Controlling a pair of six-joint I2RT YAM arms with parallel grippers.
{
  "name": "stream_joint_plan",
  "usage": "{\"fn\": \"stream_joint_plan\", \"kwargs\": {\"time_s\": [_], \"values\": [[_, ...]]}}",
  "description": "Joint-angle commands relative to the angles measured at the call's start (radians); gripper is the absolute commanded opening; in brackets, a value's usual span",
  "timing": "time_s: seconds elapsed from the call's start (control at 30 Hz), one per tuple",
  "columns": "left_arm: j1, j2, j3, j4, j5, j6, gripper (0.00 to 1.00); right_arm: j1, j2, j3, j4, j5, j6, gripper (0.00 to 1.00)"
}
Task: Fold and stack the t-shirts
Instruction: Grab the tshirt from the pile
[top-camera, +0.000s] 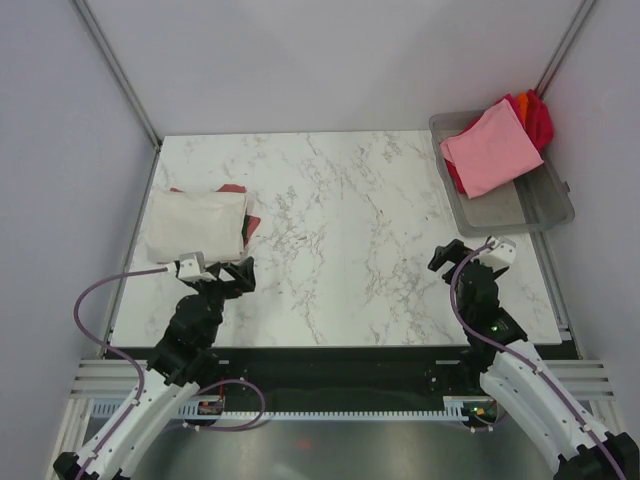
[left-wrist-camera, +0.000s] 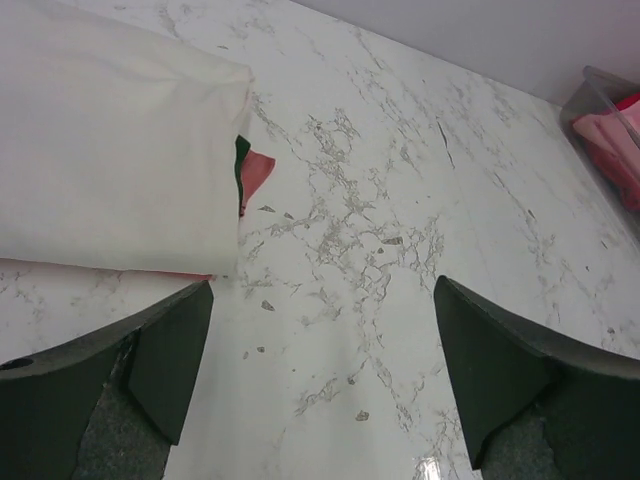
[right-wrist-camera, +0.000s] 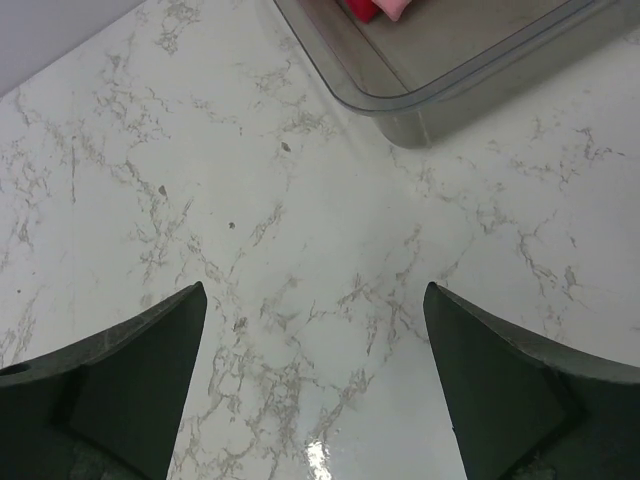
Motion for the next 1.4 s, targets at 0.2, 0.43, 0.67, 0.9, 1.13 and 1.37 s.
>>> {"fn": "stream_joint_plan", "kwargs": {"time_s": [0.2,0.43,0.67,0.9,1.13,1.37], "values": [[0.0,0.08,0.067,-0.037,0.166,-0.034,1.0,-0.003,0.045,0.033,-0.025,0.102,0.134,0.98],[0.0,0.054,0.05,-0.024,0.225,-0.034,1.0,-0.197,0.441,0.485,-0.241,-0.076,0.135,0.97],[0.0,0.115,0.058,-0.02,0.173,-0.051,1.0,-0.468,0.77,0.779,-0.281,-0.2,0.184,0.82],[0.0,0.149,0.058,-0.011,0.163,-0.053,1.0,-0.488,1.042,0.992,-0.25,-0.132,0.219,0.79],[0.0,0.192,0.05,0.046,0.173,-0.036,0.99,-0.501,1.29,1.139,-0.18,-0.14,0.241,0.72],[0.0,0.27,0.064,0.074,0.201,-0.022,0.97,-0.511,1.473,1.273,-0.181,-0.156,0.292,0.62]]}}
